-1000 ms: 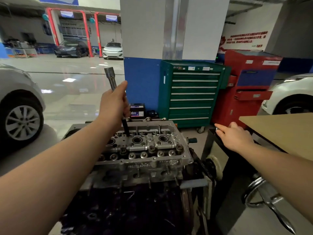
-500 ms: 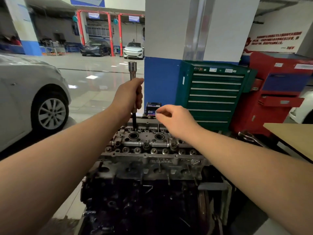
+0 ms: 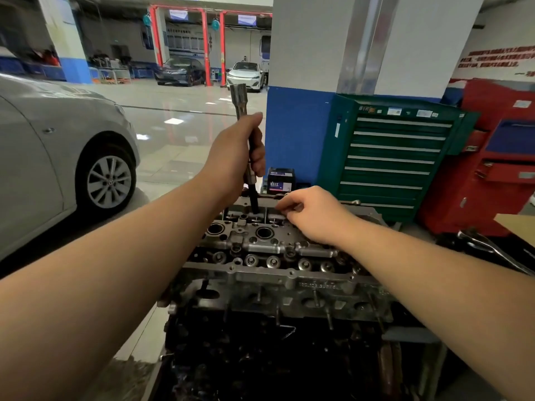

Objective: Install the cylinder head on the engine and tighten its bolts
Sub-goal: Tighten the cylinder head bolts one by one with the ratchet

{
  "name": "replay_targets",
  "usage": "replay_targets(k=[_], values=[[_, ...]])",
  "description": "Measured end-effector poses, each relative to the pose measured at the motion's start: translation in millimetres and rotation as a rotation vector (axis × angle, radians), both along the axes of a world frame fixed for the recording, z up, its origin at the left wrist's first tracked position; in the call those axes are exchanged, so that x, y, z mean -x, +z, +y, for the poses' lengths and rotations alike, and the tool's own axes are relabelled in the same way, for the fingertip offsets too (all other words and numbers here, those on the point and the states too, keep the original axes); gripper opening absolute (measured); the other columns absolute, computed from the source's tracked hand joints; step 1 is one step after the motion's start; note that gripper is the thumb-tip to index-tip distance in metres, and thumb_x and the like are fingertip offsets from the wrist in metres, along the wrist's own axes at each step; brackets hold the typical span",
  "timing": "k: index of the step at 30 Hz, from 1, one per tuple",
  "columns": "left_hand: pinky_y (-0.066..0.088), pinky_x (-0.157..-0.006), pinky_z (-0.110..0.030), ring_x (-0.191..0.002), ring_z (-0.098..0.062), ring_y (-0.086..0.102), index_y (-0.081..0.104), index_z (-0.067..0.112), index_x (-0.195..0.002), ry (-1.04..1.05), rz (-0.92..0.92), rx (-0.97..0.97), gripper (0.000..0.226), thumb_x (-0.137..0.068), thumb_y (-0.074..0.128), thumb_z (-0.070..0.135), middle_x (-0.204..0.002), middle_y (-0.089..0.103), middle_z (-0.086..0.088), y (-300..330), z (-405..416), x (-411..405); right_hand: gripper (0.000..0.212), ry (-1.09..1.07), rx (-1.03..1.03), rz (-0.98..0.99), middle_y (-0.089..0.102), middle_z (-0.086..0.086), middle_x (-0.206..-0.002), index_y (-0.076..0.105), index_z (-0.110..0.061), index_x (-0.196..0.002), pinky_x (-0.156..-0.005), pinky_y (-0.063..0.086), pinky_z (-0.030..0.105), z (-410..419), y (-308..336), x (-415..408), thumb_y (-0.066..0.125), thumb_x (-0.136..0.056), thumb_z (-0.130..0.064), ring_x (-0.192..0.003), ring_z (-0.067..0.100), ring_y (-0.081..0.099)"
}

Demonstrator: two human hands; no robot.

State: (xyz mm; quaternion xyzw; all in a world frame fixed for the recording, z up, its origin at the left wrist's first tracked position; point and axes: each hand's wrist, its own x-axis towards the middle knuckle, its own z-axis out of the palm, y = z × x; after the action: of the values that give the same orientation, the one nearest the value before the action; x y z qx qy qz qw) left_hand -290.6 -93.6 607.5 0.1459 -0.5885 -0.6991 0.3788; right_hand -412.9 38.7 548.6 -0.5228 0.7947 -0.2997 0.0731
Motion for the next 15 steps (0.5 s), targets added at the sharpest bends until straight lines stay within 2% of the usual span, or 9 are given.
replay_targets(k=[2,6,8,15], values=[[0.038,-0.054,-0.029,-0.05,-0.02,0.035,0.049,0.022,-0.065,-0.04,0.022,-0.054,0.044,-0.103,0.055,0.043,-0.057,0.036,0.0,0,3,3,0.032,0.035,0.028,-0.093,0.076,-0.014,-0.101,0.076,-0.029,-0.115,-0.103,0.055,0.036,4,2,13,0.064,-0.097,-0.005,-0.1,0.007,0.072],[0.041,-0.053,-0.028,-0.05,-0.02,0.038,0.049,0.02,-0.068,-0.092,0.013,-0.031,0.044,-0.103,0.055,0.046,-0.057,0.038,0.0,3,10,14,0.043,0.087,0.16,-0.35,0.081,-0.001,-0.094,0.071,-0.024,-0.112,-0.083,0.06,0.034,15,-3,28,0.055,-0.094,0.012,-0.087,0.017,0.078],[0.041,-0.053,-0.029,-0.05,-0.02,0.038,0.049,0.019,-0.07,-0.102,-0.003,-0.012,0.043,-0.103,0.055,0.047,-0.058,0.039,-0.001,3,13,20,0.043,0.087,0.216,-0.422,0.081,0.003,-0.093,0.07,-0.02,-0.112,-0.076,0.059,0.033,16,-6,29,0.05,-0.094,0.013,-0.085,0.021,0.078],[0.039,-0.058,-0.032,-0.052,-0.021,0.037,0.048,0.017,-0.072,-0.135,-0.013,-0.005,0.043,-0.105,0.053,0.044,-0.059,0.038,-0.002,-7,24,34,0.033,0.082,0.216,-0.31,0.08,-0.006,-0.091,0.067,-0.029,-0.105,-0.084,0.061,0.039,12,-8,25,0.059,-0.096,0.001,-0.083,0.013,0.077]])
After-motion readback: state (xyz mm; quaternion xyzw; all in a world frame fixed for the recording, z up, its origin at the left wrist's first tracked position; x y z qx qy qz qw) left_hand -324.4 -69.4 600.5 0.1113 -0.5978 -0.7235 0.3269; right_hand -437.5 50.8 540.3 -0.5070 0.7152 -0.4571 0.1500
